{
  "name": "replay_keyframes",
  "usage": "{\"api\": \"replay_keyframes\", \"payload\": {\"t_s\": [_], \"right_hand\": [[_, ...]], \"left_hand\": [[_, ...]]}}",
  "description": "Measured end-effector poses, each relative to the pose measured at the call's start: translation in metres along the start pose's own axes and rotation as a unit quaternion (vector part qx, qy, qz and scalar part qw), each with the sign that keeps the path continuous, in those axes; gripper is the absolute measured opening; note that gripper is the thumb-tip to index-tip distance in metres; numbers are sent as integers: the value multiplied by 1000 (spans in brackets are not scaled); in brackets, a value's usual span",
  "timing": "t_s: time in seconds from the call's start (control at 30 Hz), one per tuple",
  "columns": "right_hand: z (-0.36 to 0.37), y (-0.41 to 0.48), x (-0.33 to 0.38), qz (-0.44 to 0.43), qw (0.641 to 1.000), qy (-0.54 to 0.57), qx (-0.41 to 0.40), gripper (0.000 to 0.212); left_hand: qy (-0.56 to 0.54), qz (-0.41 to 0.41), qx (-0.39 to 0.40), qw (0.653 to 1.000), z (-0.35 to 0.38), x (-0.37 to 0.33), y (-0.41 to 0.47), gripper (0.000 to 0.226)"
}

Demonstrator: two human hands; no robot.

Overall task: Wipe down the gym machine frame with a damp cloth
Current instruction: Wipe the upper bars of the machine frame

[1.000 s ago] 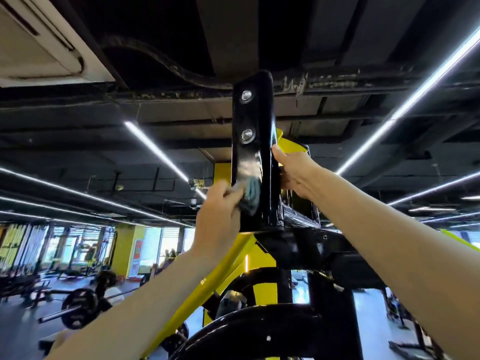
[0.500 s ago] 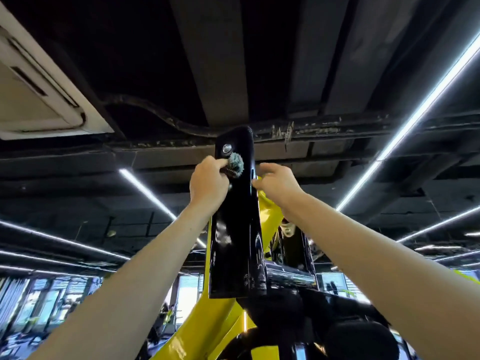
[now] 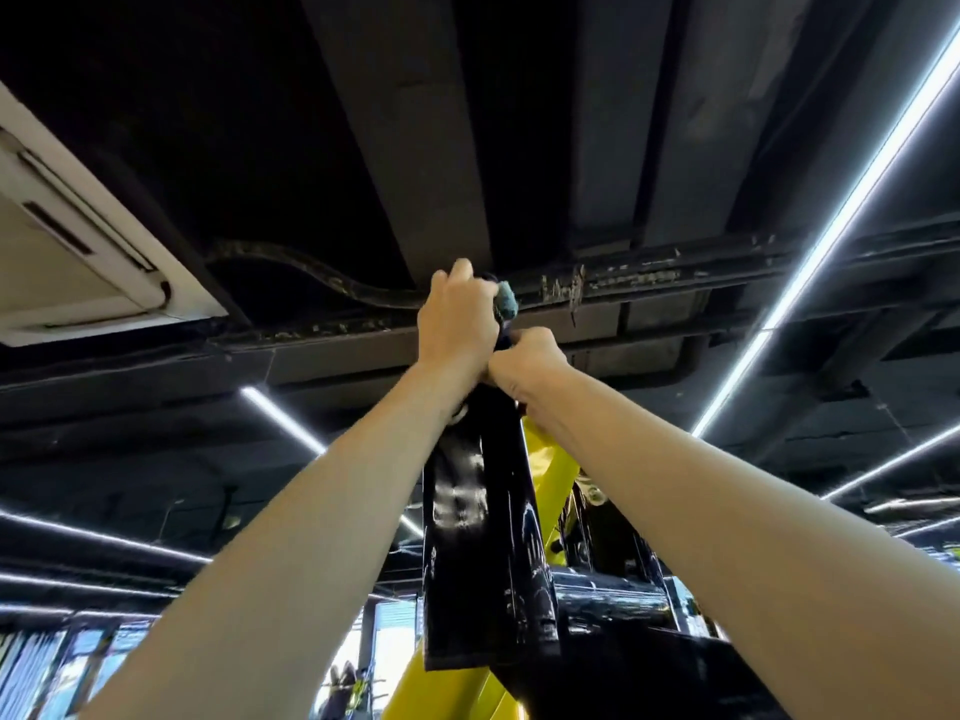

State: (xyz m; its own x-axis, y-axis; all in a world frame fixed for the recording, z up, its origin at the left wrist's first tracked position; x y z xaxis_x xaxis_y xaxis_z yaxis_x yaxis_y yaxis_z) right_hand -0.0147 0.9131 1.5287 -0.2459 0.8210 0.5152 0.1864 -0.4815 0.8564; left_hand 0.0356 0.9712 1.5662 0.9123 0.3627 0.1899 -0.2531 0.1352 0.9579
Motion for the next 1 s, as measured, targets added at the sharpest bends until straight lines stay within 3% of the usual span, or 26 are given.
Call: {"api": "replay_keyframes", "payload": {"t_s": [0.13,0.23,0.3,0.47,0.57,0.63,0.8,1.0], "right_hand": [[1,-6,-4,-18,999,-15,-21,39],[2,-8,-5,-37,999,-20,-16,44],[-1,-8,-4,-26,1000,1,-12,49],[-2,-14,-8,-40,999,-8,-10,50],[2,-17,-11,-50,999,-2,-11,46],[3,-16,-11,-58,998,-3,-18,42],[8,-15,-13,-77,996,-25,-25,61],[7,-17,-11,-66,997,-5,-40,54]], "left_hand": [[-24,-90,2,996,1,19,24,37],[-153,-207,6,966,3,52,10,44],[-221,-222,10,950,7,63,-2,51],[-240,-256,65,934,8,71,-7,49],[-208,-309,104,922,0,72,6,30],[-204,-334,111,913,4,68,13,36],[-306,-415,156,842,28,84,-24,28],[-392,-424,242,780,9,79,-97,13]]}}
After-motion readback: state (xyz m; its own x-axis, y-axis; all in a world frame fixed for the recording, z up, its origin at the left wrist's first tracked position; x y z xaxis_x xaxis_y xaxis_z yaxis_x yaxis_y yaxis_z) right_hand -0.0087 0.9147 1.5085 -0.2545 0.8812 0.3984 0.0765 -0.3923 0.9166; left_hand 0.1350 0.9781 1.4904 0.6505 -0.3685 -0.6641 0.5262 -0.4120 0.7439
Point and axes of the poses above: each hand's wrist, its own y-axis towards the middle knuckle, its own z-axis out of the palm, x = y × z, the point moved 1 cm from there along y, towards the middle knuckle
